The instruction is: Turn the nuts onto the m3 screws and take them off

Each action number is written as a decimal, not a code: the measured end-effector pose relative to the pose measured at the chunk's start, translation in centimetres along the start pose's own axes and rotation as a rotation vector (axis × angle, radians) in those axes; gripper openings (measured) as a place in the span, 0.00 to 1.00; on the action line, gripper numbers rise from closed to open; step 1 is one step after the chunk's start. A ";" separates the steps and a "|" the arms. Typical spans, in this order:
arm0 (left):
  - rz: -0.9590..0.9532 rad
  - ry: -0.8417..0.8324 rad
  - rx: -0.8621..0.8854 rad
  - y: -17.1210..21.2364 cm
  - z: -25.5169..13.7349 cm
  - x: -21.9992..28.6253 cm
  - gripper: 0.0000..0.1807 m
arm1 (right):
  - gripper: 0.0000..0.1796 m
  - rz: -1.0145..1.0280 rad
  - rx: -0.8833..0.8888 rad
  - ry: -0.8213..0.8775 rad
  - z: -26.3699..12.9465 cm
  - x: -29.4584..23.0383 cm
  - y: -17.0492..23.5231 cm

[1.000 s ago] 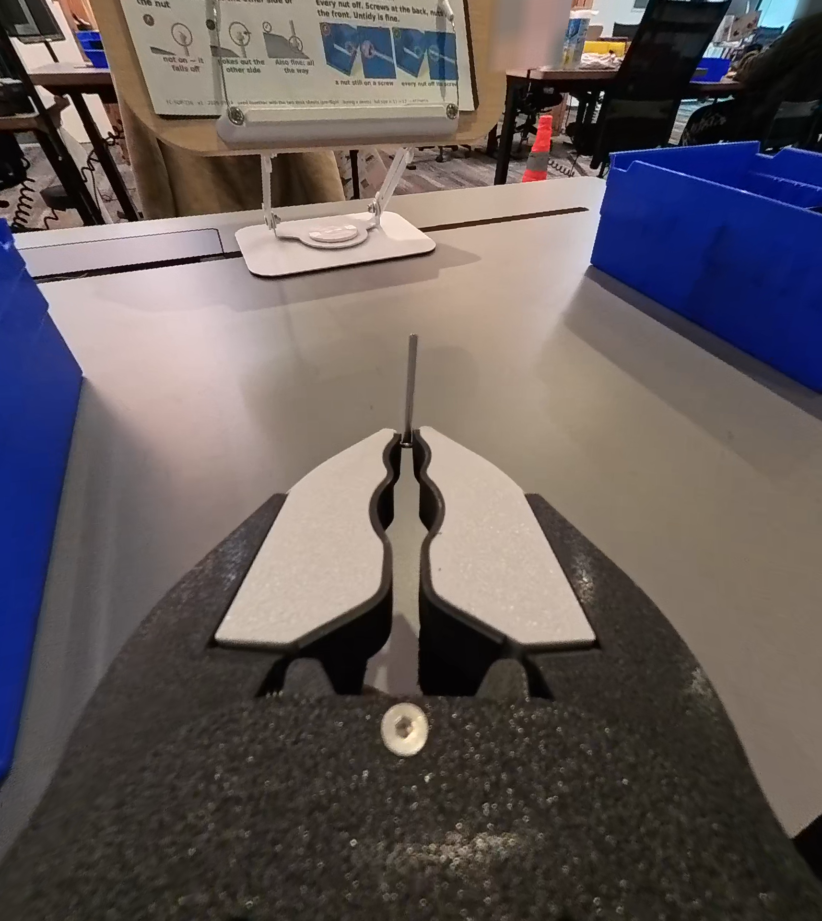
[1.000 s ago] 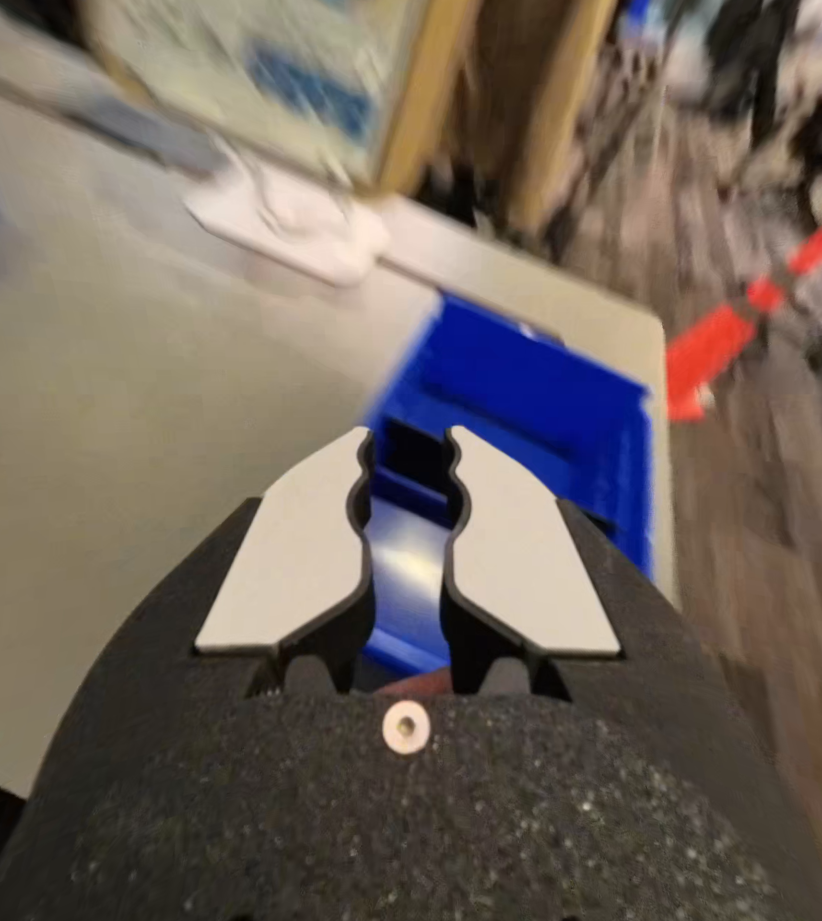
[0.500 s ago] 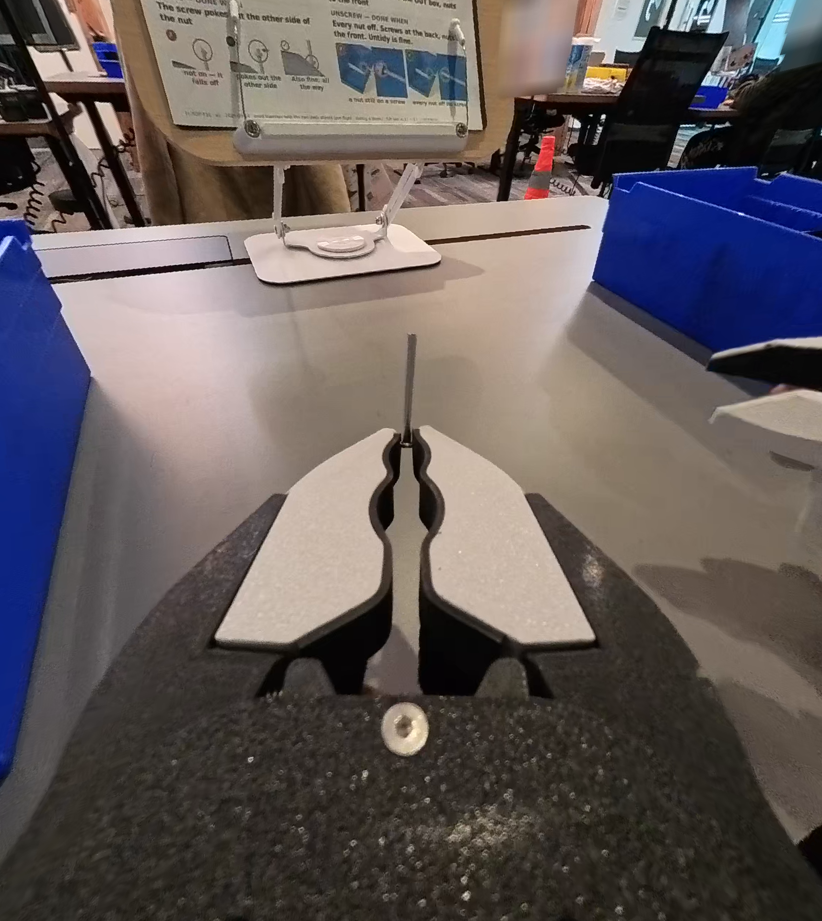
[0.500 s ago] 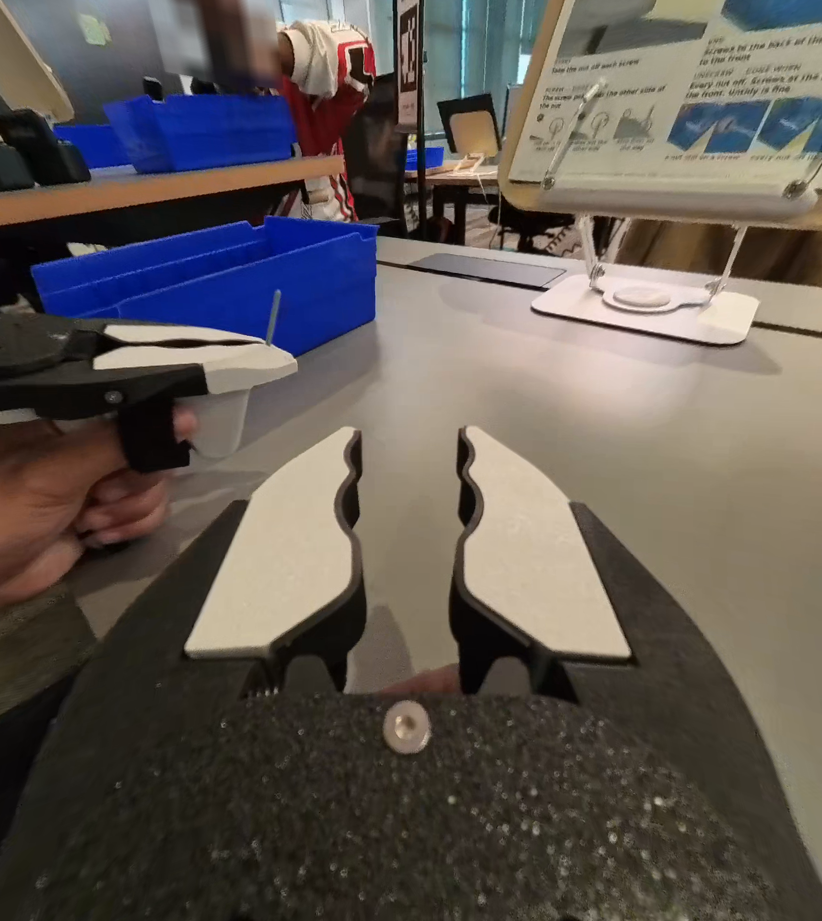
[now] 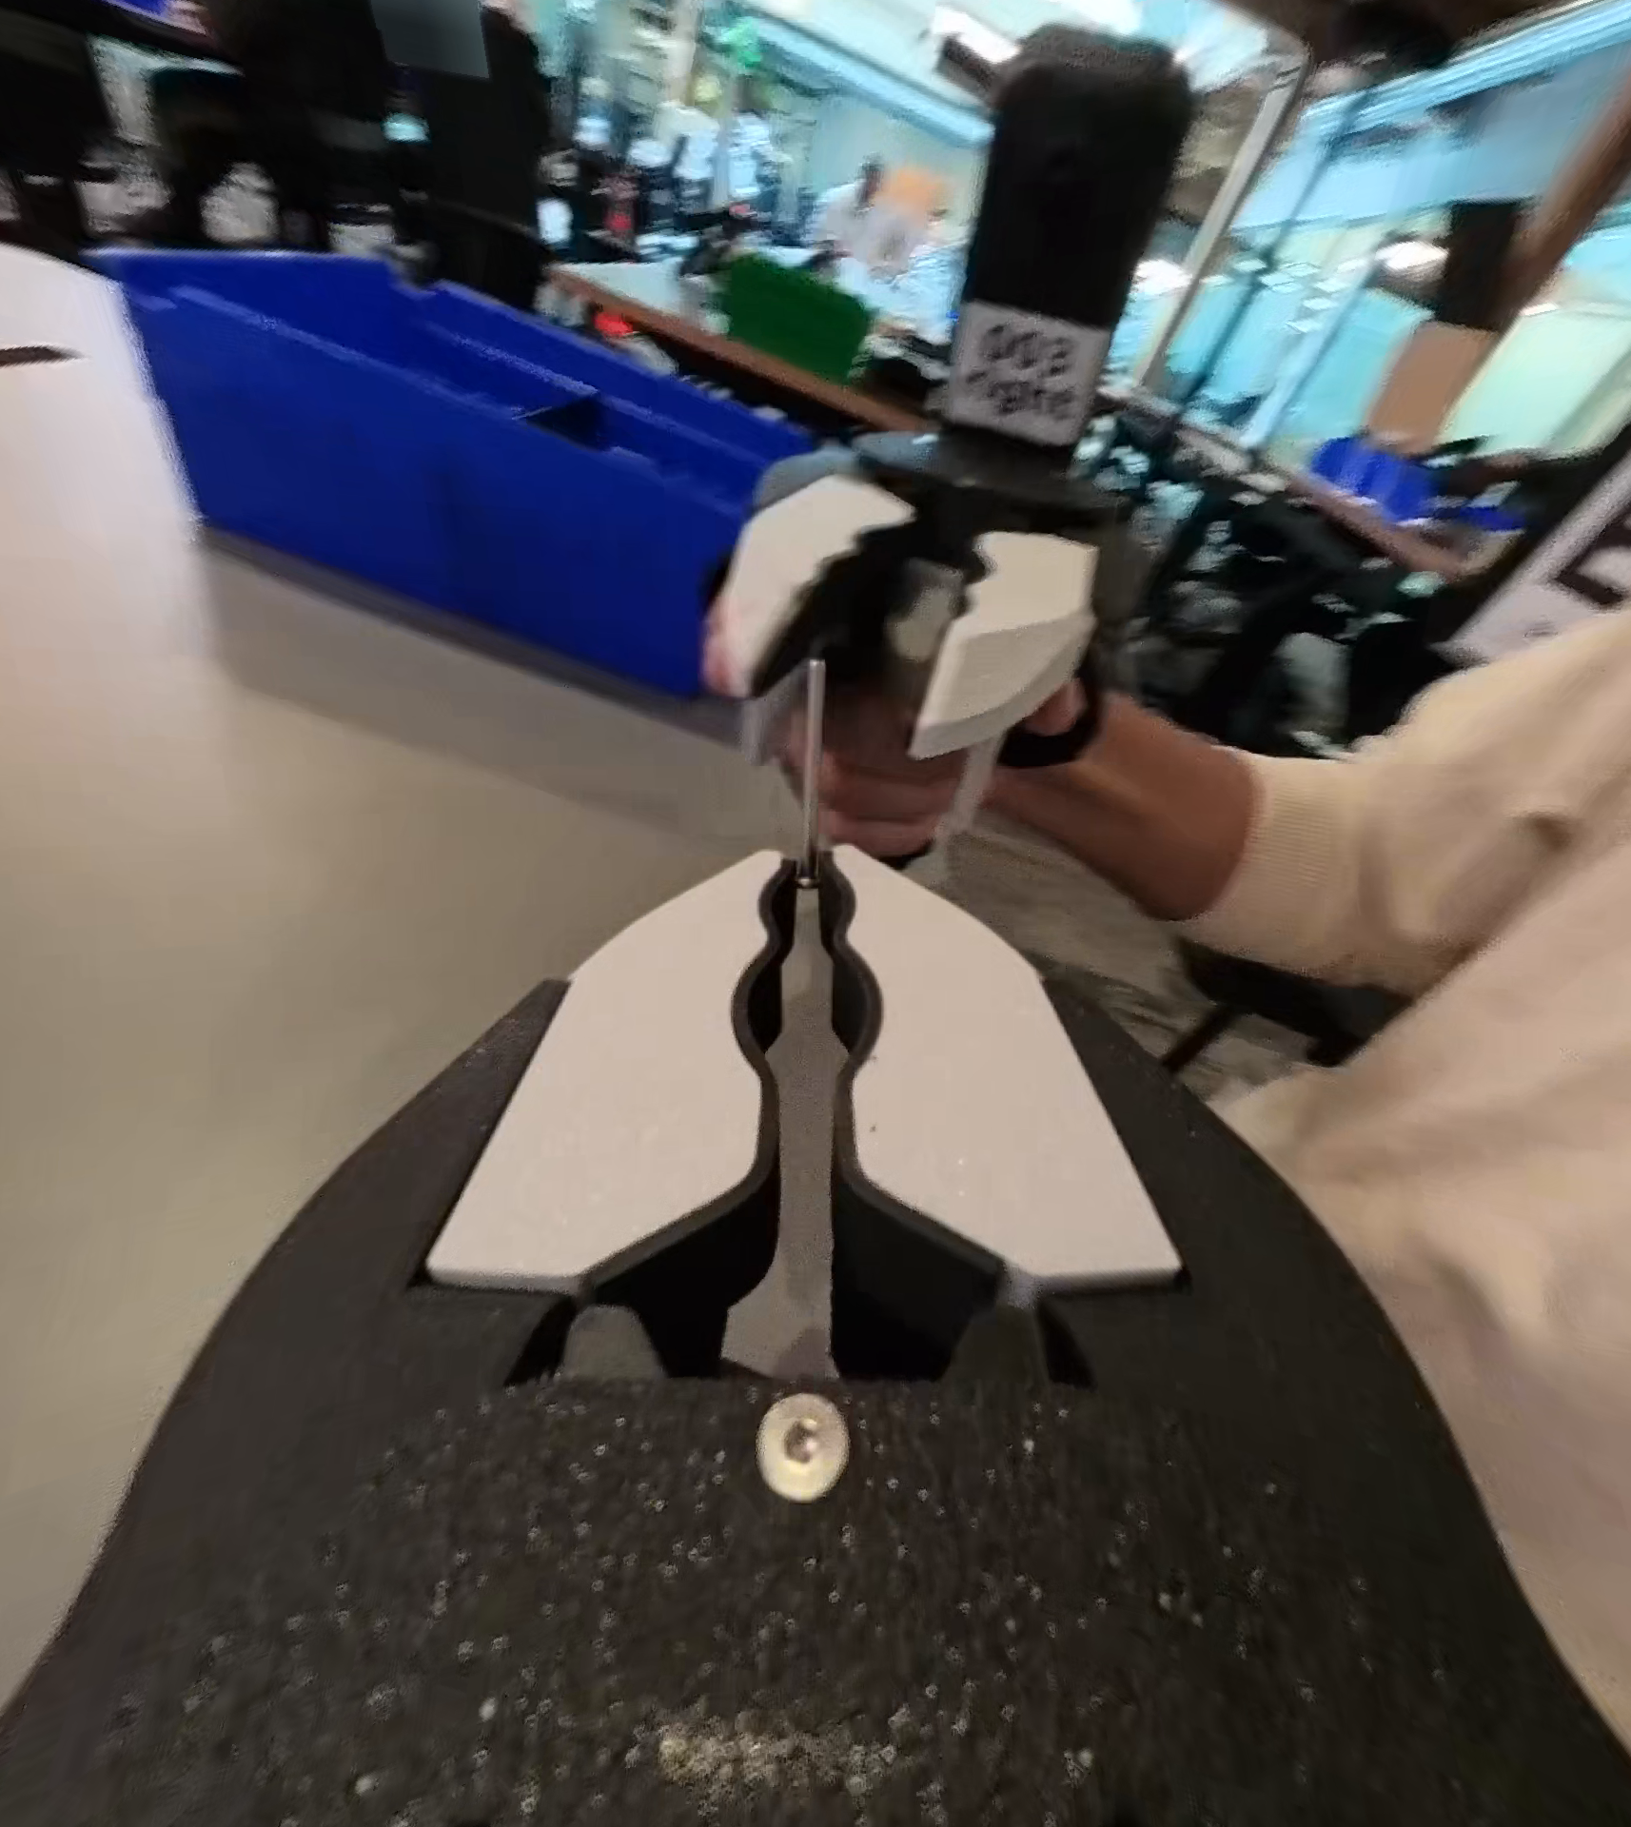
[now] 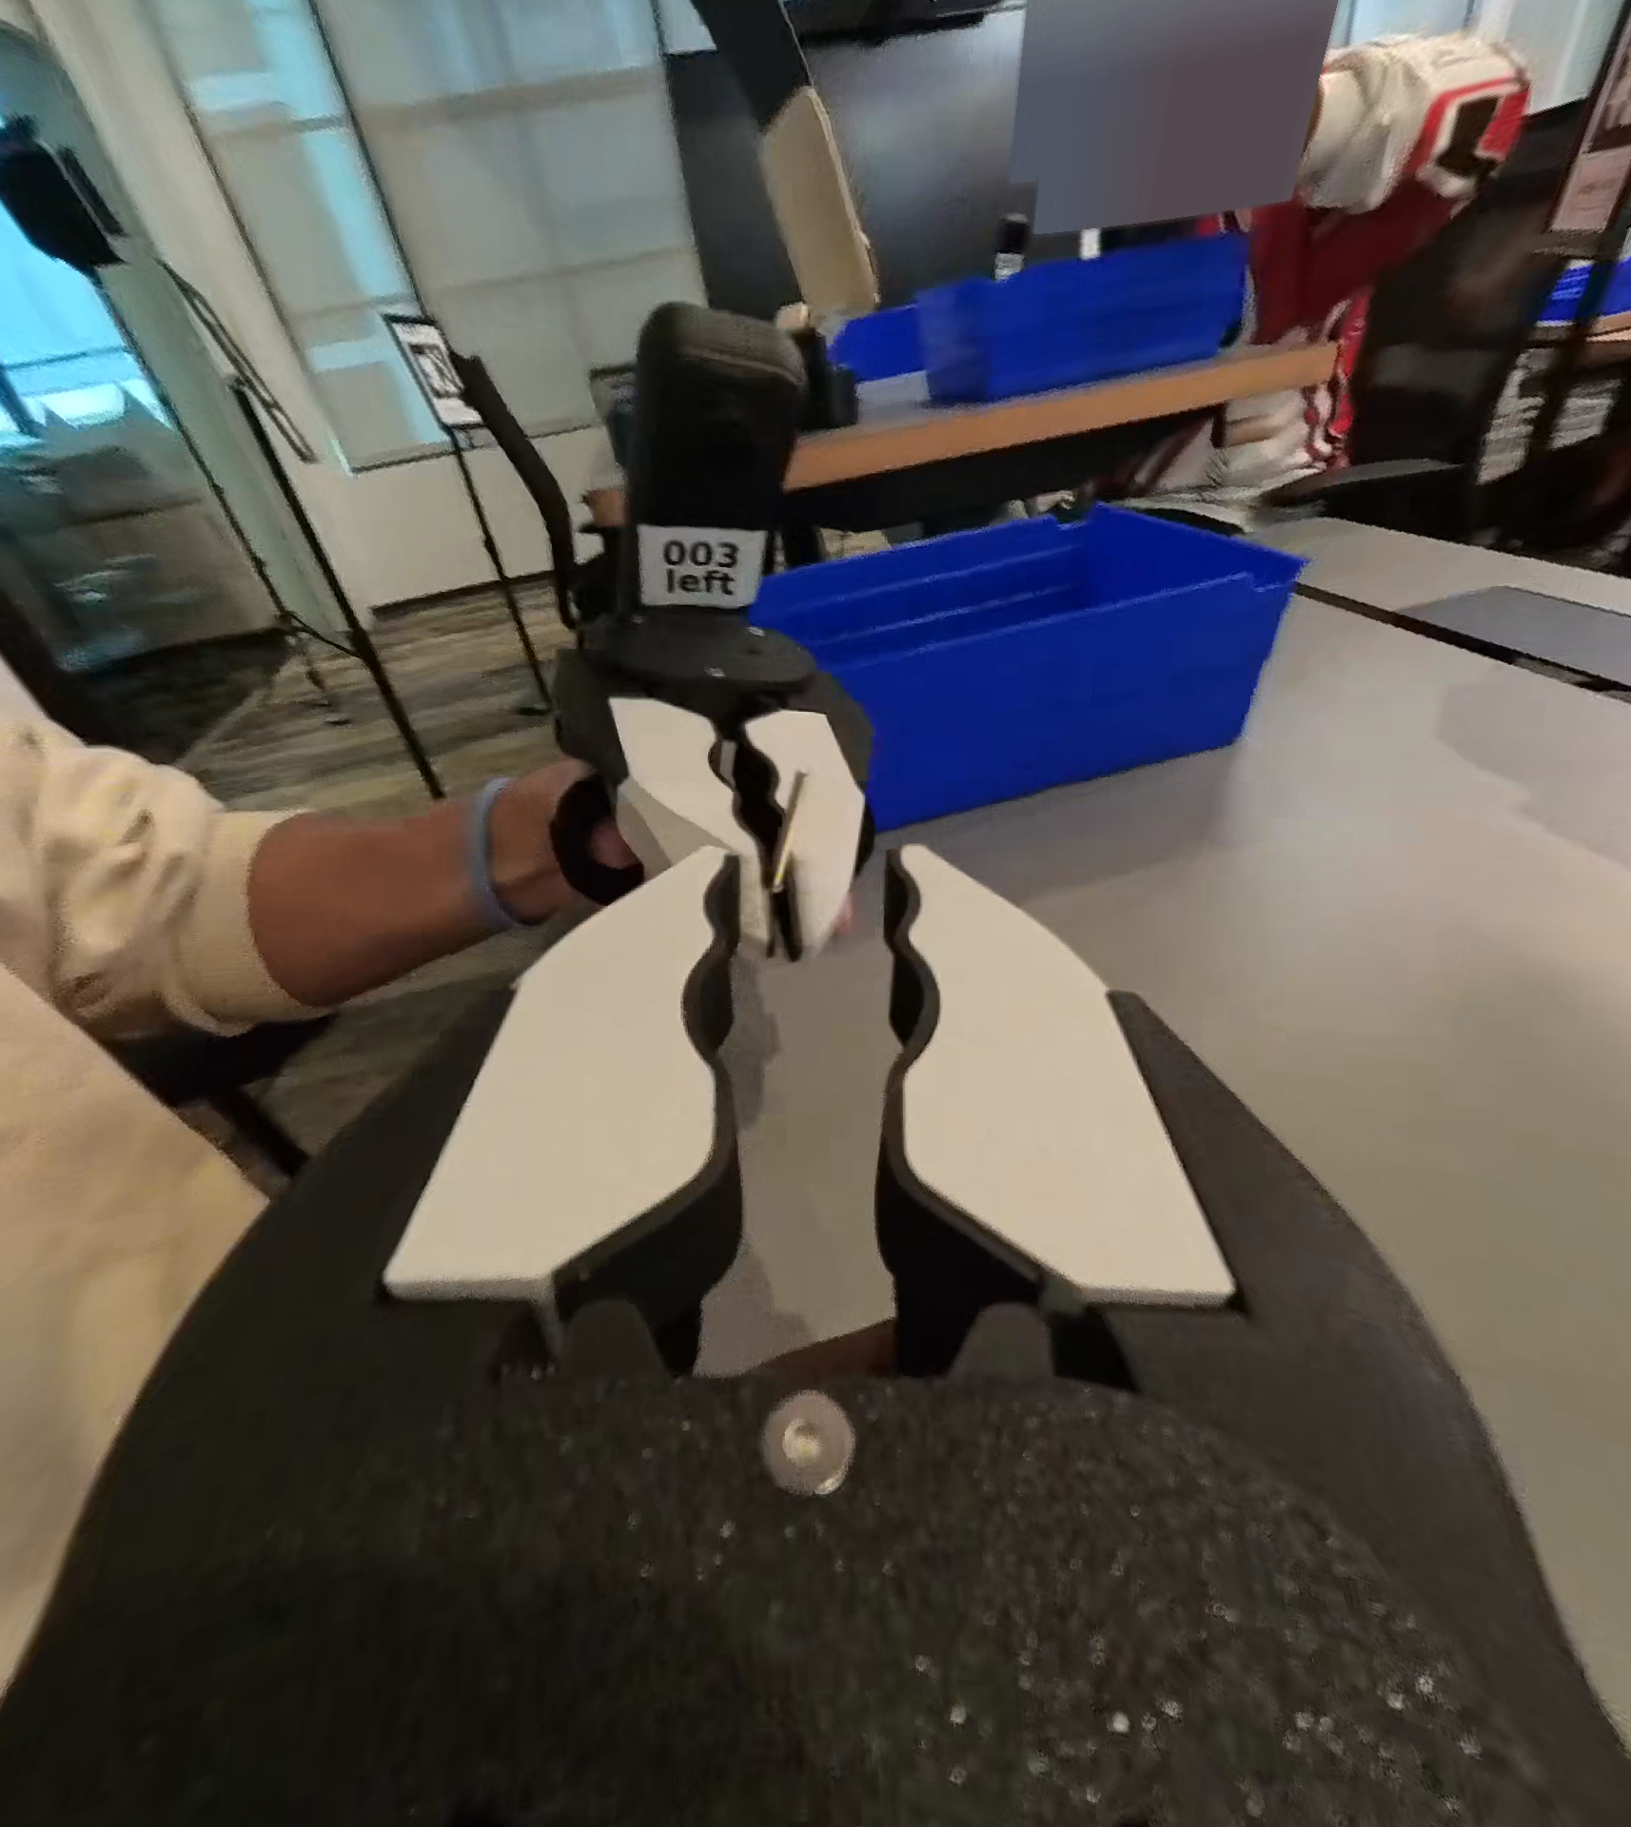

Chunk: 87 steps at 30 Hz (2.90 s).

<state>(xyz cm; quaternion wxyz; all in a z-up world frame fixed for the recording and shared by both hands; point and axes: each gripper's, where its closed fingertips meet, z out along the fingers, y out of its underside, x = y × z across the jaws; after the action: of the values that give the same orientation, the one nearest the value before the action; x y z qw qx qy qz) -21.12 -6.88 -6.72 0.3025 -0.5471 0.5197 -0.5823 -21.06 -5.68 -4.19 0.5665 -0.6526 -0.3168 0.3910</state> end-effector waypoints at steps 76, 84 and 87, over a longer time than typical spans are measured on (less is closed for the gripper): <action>0.111 -1.225 0.109 2.6 -7.6 -8.5 0.27 | 0.11 0.527 -1.396 0.811 -32.4 34.4 10.8; 0.103 -1.224 0.119 2.6 -7.8 -8.5 0.27 | 0.12 -0.135 -0.485 0.992 -24.0 23.0 -10.6; 0.110 -1.228 0.114 2.6 -7.7 -8.5 0.27 | 0.14 -0.253 -0.182 0.922 -17.7 12.6 -11.5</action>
<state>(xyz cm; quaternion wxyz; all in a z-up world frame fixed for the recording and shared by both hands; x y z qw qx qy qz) -27.16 2.33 -10.80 0.6048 -0.7376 0.2463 -0.1718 0.88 -1.81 6.14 0.6317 -0.7609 -0.1425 -0.0401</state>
